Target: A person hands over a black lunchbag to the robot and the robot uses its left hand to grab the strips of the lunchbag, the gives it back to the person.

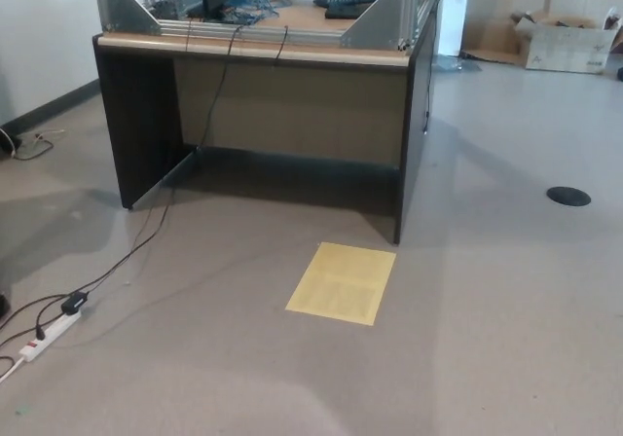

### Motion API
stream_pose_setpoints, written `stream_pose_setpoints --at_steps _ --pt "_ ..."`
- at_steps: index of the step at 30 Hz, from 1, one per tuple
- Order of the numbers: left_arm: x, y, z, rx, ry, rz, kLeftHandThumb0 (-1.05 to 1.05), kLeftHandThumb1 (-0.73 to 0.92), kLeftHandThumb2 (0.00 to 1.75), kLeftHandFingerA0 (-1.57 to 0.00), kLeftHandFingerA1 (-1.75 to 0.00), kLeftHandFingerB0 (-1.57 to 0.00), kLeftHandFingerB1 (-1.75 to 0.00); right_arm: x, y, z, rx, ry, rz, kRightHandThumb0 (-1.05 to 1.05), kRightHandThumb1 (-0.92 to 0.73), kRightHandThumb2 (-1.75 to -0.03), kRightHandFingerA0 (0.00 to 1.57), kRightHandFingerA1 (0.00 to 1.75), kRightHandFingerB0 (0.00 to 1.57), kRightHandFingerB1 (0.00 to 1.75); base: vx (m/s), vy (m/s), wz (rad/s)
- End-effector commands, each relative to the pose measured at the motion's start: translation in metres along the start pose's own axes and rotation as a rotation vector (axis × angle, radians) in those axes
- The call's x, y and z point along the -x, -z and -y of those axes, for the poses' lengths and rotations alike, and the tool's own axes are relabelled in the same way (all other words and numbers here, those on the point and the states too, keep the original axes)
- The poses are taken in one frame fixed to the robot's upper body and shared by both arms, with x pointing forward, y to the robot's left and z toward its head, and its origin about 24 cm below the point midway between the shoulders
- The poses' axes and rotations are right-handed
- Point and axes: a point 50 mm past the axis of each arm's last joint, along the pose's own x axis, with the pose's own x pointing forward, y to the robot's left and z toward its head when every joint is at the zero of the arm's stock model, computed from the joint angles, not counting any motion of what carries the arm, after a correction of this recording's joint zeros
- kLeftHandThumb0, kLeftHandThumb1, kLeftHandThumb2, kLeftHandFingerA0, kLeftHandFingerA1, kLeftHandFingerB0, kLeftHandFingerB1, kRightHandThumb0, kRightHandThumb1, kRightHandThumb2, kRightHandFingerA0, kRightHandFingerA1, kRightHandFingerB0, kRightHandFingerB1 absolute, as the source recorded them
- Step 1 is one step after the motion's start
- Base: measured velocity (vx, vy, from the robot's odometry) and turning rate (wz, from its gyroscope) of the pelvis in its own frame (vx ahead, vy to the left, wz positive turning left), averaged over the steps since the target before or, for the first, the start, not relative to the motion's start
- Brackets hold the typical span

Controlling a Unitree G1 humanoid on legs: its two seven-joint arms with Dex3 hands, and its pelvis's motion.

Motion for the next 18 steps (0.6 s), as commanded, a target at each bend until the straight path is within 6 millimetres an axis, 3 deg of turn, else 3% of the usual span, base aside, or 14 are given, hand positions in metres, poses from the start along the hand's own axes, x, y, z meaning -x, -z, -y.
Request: stream_pose_setpoints --at_steps 1,6,8,12,13,14,17,18 --pt "-0.002 -0.085 -0.054 -0.031 -0.191 0.572 -0.2 0.35 0.88 -0.11 -0.52 -0.11 -0.5 -0.006 -0.034 0.018 -0.041 0.126 0.258 -0.35 -0.63 -0.6 0.74 0.52 0.28 0.31 0.0 0.0 0.0" --pt "0.003 -0.146 -0.065 -0.05 -0.195 0.805 -0.18 0.38 0.89 -0.09 -0.51 -0.09 -0.49 -0.007 -0.036 0.018 -0.043 0.12 0.264 -0.36 -0.63 -0.6 0.75 0.52 0.29 0.31 0.0 0.0 0.0" --pt "0.011 -0.189 -0.07 -0.068 -0.178 0.947 -0.19 0.39 0.89 -0.08 -0.5 -0.07 -0.5 -0.007 -0.037 0.018 -0.023 0.127 0.275 -0.36 -0.63 -0.59 0.75 0.51 0.29 0.3 0.0 0.0 0.0" --pt "0.028 -0.243 -0.071 -0.097 -0.152 1.096 -0.22 0.37 0.89 -0.06 -0.49 -0.06 -0.49 -0.008 -0.039 0.017 -0.025 0.136 0.276 -0.34 -0.62 -0.59 0.73 0.51 0.3 0.31 0.0 0.0 0.0" --pt "0.031 -0.252 -0.071 -0.101 -0.143 1.123 -0.43 0.48 0.61 -0.16 -0.32 -0.15 -0.32 -0.008 -0.039 0.017 -0.023 0.135 0.275 -0.36 -0.62 -0.59 0.72 0.5 0.29 0.3 0.0 0.0 0.0" --pt "0.038 -0.272 -0.07 -0.116 -0.129 1.185 -0.45 0.48 0.62 -0.16 -0.32 -0.15 -0.33 -0.008 -0.039 0.017 -0.018 0.132 0.276 -0.37 -0.63 -0.59 0.72 0.51 0.29 0.3 0.0 0.0 0.0" --pt "0.047 -0.294 -0.068 -0.133 -0.129 1.27 -0.39 0.49 0.56 -0.2 -0.29 -0.15 -0.29 -0.008 -0.04 0.017 -0.028 0.13 0.279 -0.37 -0.62 -0.59 0.72 0.5 0.29 0.3 0.0 0.0 0.0" --pt "0.056 -0.317 -0.063 -0.143 -0.12 1.324 -0.42 0.49 0.56 -0.21 -0.29 -0.16 -0.3 -0.009 -0.04 0.016 -0.038 0.125 0.276 -0.35 -0.63 -0.6 0.74 0.5 0.29 0.31 0.0 0.0 0.0"
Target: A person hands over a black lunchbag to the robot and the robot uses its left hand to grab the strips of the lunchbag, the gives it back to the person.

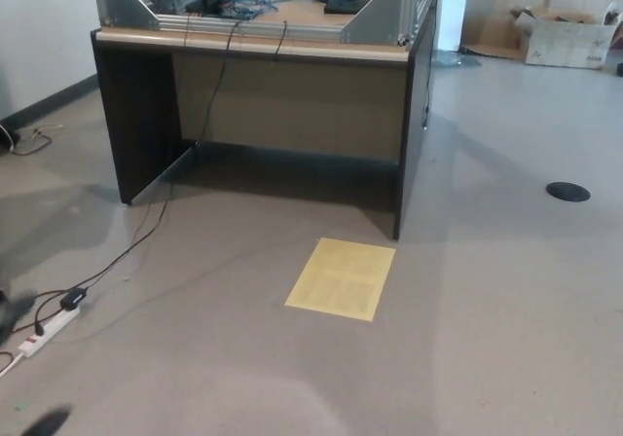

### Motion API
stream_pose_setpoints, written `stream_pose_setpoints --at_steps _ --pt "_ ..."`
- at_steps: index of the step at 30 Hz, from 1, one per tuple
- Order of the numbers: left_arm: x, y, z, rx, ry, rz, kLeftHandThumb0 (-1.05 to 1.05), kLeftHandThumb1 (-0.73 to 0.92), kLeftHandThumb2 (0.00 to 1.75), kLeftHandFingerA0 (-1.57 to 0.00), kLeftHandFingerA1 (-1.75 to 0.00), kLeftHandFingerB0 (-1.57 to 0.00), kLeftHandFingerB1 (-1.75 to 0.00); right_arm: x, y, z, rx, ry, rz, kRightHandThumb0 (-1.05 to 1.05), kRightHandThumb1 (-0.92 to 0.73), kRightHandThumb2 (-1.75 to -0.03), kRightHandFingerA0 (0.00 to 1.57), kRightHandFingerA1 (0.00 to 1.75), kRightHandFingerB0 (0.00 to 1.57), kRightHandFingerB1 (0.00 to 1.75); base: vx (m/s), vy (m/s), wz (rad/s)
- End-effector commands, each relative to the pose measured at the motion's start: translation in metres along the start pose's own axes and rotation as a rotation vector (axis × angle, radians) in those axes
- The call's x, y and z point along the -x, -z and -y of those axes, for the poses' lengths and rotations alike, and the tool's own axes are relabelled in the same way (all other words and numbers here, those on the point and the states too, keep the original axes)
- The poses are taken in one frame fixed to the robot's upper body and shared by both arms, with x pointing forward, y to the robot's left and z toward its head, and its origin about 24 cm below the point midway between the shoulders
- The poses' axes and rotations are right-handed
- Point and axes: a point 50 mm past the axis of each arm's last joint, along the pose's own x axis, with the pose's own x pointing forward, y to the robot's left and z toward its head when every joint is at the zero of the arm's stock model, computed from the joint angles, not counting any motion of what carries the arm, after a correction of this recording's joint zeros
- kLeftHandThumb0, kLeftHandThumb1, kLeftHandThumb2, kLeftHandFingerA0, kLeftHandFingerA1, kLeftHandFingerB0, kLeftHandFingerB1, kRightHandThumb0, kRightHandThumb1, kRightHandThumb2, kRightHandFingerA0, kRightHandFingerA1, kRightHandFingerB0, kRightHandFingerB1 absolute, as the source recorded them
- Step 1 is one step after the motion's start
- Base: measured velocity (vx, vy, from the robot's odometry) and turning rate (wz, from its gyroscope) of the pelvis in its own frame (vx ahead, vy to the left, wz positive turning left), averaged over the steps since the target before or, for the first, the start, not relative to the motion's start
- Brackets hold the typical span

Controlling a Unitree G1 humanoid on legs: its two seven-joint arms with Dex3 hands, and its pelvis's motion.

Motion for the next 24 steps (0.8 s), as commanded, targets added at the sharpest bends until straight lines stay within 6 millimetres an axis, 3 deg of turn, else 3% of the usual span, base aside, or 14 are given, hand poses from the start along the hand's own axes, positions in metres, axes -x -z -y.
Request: stream_pose_setpoints --at_steps 1,3,4,11,12,16,18,19,24 --pt "-0.059 -0.111 -0.015 -0.04 0.055 0.421 -0.43 0.49 0.56 -0.22 -0.29 -0.16 -0.3 -0.003 -0.012 0.009 -0.019 0.069 0.105 -0.35 -0.63 -0.6 0.75 0.51 0.29 0.31 0.0 0.0 0.0" --pt "-0.071 -0.136 -0.01 -0.059 0.073 0.494 -0.42 0.5 0.56 -0.21 -0.29 -0.17 -0.3 -0.004 -0.012 0.009 -0.021 0.067 0.11 -0.35 -0.63 -0.59 0.7 0.5 0.28 0.3 0.0 0.0 0.0" --pt "-0.075 -0.143 -0.008 -0.061 0.074 0.507 -0.24 0.33 0.87 -0.06 -0.49 -0.06 -0.5 -0.004 -0.012 0.009 -0.018 0.065 0.109 -0.36 -0.63 -0.59 0.69 0.49 0.27 0.3 0.0 0.0 0.0" --pt "-0.104 -0.183 0.007 -0.055 0.087 0.589 -0.25 0.31 0.86 -0.06 -0.49 -0.07 -0.5 -0.003 -0.012 0.01 -0.033 0.063 0.119 -0.36 -0.63 -0.59 0.69 0.49 0.28 0.3 0.0 0.0 0.0" --pt "-0.108 -0.188 0.009 -0.054 0.091 0.597 -0.43 0.47 0.55 -0.2 -0.29 -0.16 -0.31 -0.003 -0.012 0.009 -0.033 0.063 0.119 -0.36 -0.63 -0.6 0.73 0.5 0.28 0.3 0.0 0.0 0.0" --pt "-0.116 -0.209 0.019 -0.067 0.102 0.627 -0.42 0.47 0.54 -0.19 -0.29 -0.17 -0.3 -0.003 -0.013 0.009 -0.029 0.074 0.124 -0.35 -0.63 -0.6 0.74 0.5 0.29 0.31 0.0 0.0 0.0" --pt "-0.119 -0.215 0.023 -0.068 0.107 0.634 -0.42 0.46 0.54 -0.19 -0.3 -0.17 -0.29 -0.004 -0.013 0.009 -0.027 0.071 0.126 -0.36 -0.63 -0.6 0.72 0.51 0.29 0.3 0.0 0.0 0.0" --pt "-0.121 -0.222 0.031 -0.056 0.113 0.641 -0.24 0.28 0.85 -0.08 -0.51 -0.07 -0.5 -0.004 -0.014 0.009 -0.034 0.068 0.13 -0.35 -0.63 -0.59 0.72 0.52 0.29 0.3 0.0 0.0 0.0" --pt "-0.122 -0.228 0.045 -0.033 0.138 0.626 -0.25 0.29 0.85 -0.06 -0.5 -0.06 -0.5 -0.005 -0.015 0.006 -0.014 0.068 0.137 -0.34 -0.62 -0.59 0.74 0.52 0.3 0.31 0.0 0.0 0.0"
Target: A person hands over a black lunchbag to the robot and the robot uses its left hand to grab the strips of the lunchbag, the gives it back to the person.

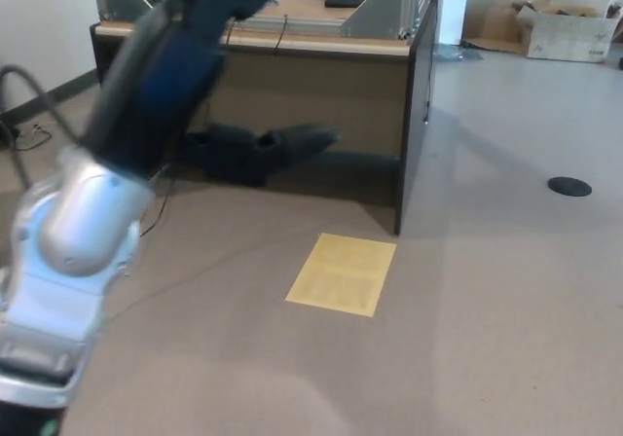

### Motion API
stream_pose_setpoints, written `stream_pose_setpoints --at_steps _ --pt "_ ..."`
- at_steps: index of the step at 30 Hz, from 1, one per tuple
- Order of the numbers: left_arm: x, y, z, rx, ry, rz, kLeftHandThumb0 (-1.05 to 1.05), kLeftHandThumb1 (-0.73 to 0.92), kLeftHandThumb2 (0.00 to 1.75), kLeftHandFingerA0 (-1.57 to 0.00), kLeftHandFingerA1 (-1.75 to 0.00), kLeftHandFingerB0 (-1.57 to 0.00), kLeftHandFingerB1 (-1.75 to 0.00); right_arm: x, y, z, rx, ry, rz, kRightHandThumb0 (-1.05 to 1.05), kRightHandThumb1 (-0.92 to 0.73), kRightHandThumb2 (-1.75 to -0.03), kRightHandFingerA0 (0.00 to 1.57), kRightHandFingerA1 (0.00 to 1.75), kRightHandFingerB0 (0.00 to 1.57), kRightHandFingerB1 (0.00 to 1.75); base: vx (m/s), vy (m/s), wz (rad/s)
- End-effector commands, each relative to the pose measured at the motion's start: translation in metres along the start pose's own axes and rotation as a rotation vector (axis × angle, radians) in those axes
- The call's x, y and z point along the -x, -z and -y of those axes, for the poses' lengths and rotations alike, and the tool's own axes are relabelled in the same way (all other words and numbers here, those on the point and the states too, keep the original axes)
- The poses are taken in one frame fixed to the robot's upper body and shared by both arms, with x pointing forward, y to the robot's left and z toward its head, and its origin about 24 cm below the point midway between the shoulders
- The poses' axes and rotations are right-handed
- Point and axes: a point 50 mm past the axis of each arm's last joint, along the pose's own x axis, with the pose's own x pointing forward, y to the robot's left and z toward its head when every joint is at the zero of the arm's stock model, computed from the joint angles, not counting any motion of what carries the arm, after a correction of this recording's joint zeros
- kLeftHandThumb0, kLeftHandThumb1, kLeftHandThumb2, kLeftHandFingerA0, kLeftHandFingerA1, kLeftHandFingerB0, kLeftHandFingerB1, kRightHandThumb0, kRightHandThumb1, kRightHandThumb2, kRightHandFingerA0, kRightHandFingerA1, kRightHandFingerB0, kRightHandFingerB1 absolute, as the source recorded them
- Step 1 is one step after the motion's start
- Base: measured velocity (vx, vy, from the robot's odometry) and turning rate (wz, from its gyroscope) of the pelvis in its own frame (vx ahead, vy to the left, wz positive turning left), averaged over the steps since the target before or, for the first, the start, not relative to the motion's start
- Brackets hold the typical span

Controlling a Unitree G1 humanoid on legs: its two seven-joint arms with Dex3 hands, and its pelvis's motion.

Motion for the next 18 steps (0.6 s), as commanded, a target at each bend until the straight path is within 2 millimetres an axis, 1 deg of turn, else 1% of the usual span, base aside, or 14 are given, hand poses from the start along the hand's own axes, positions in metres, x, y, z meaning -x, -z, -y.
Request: stream_pose_setpoints --at_steps 1,6,9,14,15,17,18 --pt "-0.006 0.003 0.013 -0.029 0.033 -0.09 -0.25 0.29 0.85 -0.07 -0.5 -0.07 -0.5 -0.002 -0.004 0.001 0.015 0.019 0.033 -0.34 -0.62 -0.59 0.74 0.52 0.29 0.31 0.0 0.0 0.0" --pt "-0.002 0.005 0.023 -0.011 0.05 -0.106 -0.27 0.26 0.84 -0.07 -0.5 -0.07 -0.5 -0.003 -0.005 -0.003 0.016 0.0 0.037 -0.34 -0.62 -0.59 0.73 0.52 0.29 0.31 0.0 0.0 0.0" --pt "0.002 0.007 0.031 0.007 0.058 -0.111 -0.24 0.26 0.84 -0.1 -0.51 -0.1 -0.51 -0.002 -0.005 -0.003 0.016 -0.001 0.036 -0.34 -0.62 -0.59 0.74 0.51 0.3 0.31 0.0 0.0 0.0" --pt "0.013 0.009 0.034 -0.023 0.072 -0.137 -0.25 0.3 0.85 -0.06 -0.5 -0.06 -0.5 -0.003 -0.005 -0.003 -0.008 -0.01 0.039 -0.33 -0.63 -0.6 0.72 0.51 0.29 0.31 0.0 0.0 0.0" --pt "0.015 0.009 0.035 -0.033 0.075 -0.147 -0.43 0.46 0.54 -0.21 -0.32 -0.16 -0.31 -0.003 -0.005 -0.002 -0.01 -0.011 0.037 -0.34 -0.63 -0.6 0.72 0.51 0.3 0.31 0.0 0.0 0.0" --pt "0.017 0.01 0.035 -0.037 0.077 -0.153 -0.43 0.46 0.54 -0.2 -0.33 -0.16 -0.3 -0.002 -0.004 -0.003 -0.011 -0.011 0.037 -0.33 -0.63 -0.6 0.72 0.51 0.3 0.31 0.0 0.0 0.0" --pt "0.021 0.012 0.036 -0.036 0.081 -0.161 -0.25 0.29 0.85 -0.06 -0.5 -0.06 -0.49 -0.001 -0.003 -0.003 -0.006 -0.01 0.038 -0.33 -0.63 -0.59 0.72 0.51 0.3 0.31 0.0 0.0 0.0"
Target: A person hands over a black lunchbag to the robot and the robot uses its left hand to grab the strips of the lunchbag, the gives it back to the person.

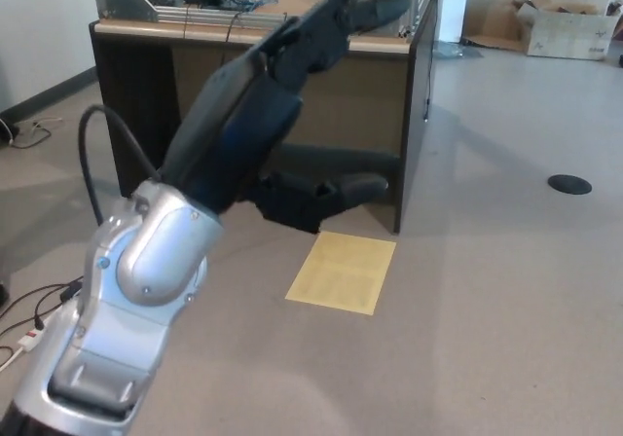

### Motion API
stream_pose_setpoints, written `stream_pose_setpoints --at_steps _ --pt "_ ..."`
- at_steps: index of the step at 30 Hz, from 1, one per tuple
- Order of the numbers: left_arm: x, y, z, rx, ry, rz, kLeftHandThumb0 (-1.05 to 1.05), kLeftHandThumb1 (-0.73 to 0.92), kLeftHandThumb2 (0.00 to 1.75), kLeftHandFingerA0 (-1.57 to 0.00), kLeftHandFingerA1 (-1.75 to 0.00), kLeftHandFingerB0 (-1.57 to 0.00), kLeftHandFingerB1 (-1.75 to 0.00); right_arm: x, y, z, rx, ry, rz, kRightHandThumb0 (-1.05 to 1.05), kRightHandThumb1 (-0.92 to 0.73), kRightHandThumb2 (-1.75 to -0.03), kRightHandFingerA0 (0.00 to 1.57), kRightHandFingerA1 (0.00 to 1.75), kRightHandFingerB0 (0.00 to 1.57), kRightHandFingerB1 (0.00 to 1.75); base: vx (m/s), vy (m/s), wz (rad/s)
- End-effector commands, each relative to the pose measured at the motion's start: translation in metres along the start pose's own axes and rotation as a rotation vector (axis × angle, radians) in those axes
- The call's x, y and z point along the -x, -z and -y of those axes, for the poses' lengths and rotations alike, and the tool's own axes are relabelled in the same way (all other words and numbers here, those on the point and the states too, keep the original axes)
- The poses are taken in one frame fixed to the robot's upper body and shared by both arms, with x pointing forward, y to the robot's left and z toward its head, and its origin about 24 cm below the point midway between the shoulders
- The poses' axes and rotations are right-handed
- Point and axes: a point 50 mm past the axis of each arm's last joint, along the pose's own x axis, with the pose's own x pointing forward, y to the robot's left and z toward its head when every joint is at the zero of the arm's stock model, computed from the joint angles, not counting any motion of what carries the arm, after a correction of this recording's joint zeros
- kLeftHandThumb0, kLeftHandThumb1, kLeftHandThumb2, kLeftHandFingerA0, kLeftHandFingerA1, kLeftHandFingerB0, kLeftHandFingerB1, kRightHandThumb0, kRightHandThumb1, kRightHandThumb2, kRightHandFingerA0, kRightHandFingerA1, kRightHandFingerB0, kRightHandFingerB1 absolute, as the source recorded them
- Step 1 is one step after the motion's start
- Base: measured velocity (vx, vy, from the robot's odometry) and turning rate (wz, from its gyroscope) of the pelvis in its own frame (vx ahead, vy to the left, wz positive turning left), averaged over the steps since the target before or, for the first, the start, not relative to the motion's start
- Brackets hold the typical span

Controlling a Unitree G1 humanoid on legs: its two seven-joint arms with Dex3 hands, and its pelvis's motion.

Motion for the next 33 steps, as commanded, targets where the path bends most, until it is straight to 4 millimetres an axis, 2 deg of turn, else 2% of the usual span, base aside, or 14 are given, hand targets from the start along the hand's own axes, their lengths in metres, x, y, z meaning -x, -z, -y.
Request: stream_pose_setpoints --at_steps 1,6,13,21,22,23,25,26,27,28,32,33 --pt "0.011 0.009 0.002 -0.039 0.012 -0.059 -0.25 0.29 0.85 -0.06 -0.5 -0.06 -0.49 0.002 0.0 0.002 0.0 0.009 0.019 -0.33 -0.63 -0.59 0.72 0.51 0.3 0.31 0.0 0.0 0.0" --pt "0.019 0.014 0.004 -0.014 0.027 -0.096 -0.23 0.29 0.85 -0.07 -0.5 -0.06 -0.5 0.003 0.004 0.002 -0.001 -0.002 -0.008 -0.36 -0.64 -0.59 0.71 0.49 0.3 0.3 0.0 0.0 0.0" --pt "0.022 0.011 0.009 -0.021 0.03 -0.091 -0.24 0.29 0.85 -0.07 -0.5 -0.06 -0.49 0.004 0.005 0.003 0.012 -0.001 -0.009 -0.38 -0.64 -0.59 0.72 0.5 0.29 0.3 0.0 0.0 0.0" --pt "0.012 0.007 0.018 0.003 0.032 -0.08 -0.24 0.3 0.86 -0.08 -0.5 -0.08 -0.5 0.002 0.001 0.002 0.003 -0.006 0.007 -0.34 -0.64 -0.6 0.71 0.5 0.29 0.3 0.0 0.0 0.0" --pt "0.012 0.006 0.02 0.005 0.034 -0.079 -0.49 0.4 0.63 -0.23 -0.38 -0.15 -0.36 0.002 0.002 0.002 0.006 -0.006 0.007 -0.34 -0.64 -0.6 0.72 0.5 0.3 0.31 0.0 0.0 0.0" --pt "0.013 0.006 0.022 0.015 0.037 -0.078 -0.48 0.4 0.63 -0.22 -0.38 -0.15 -0.36 0.003 0.003 0.002 0.016 -0.008 0.002 -0.36 -0.64 -0.59 0.71 0.49 0.3 0.31 0.0 0.0 0.0" --pt "0.012 0.006 0.026 0.03 0.043 -0.077 -0.49 0.4 0.64 -0.23 -0.38 -0.16 -0.37 0.003 0.003 0.001 0.011 0.003 -0.002 -0.35 -0.63 -0.59 0.73 0.5 0.32 0.31 0.0 0.0 0.0" --pt "0.012 0.007 0.027 0.031 0.044 -0.077 -0.24 0.29 0.86 -0.09 -0.5 -0.09 -0.51 0.003 0.002 0.002 0.016 0.005 0.004 -0.34 -0.62 -0.59 0.74 0.51 0.32 0.31 0.0 0.0 0.0" --pt "0.012 0.007 0.028 0.028 0.042 -0.077 -0.49 0.4 0.64 -0.22 -0.37 -0.16 -0.37 0.002 0.002 0.002 0.017 0.007 0.005 -0.34 -0.62 -0.59 0.75 0.5 0.33 0.31 0.0 0.0 0.0" --pt "0.011 0.007 0.028 0.027 0.041 -0.076 -0.24 0.28 0.85 -0.09 -0.5 -0.09 -0.51 0.001 0.001 0.002 0.014 0.009 0.005 -0.34 -0.61 -0.59 0.75 0.51 0.33 0.31 0.0 0.0 0.0" --pt "0.011 0.004 0.032 0.036 0.044 -0.069 -0.24 0.29 0.85 -0.08 -0.5 -0.08 -0.5 0.002 0.002 0.001 0.018 0.013 -0.003 -0.35 -0.62 -0.59 0.73 0.51 0.32 0.31 0.0 0.0 0.0" --pt "0.011 0.004 0.033 0.037 0.044 -0.066 -0.49 0.4 0.63 -0.22 -0.37 -0.16 -0.36 0.002 0.003 0.001 0.02 0.013 -0.004 -0.35 -0.62 -0.59 0.73 0.51 0.31 0.31 0.0 0.0 0.0"
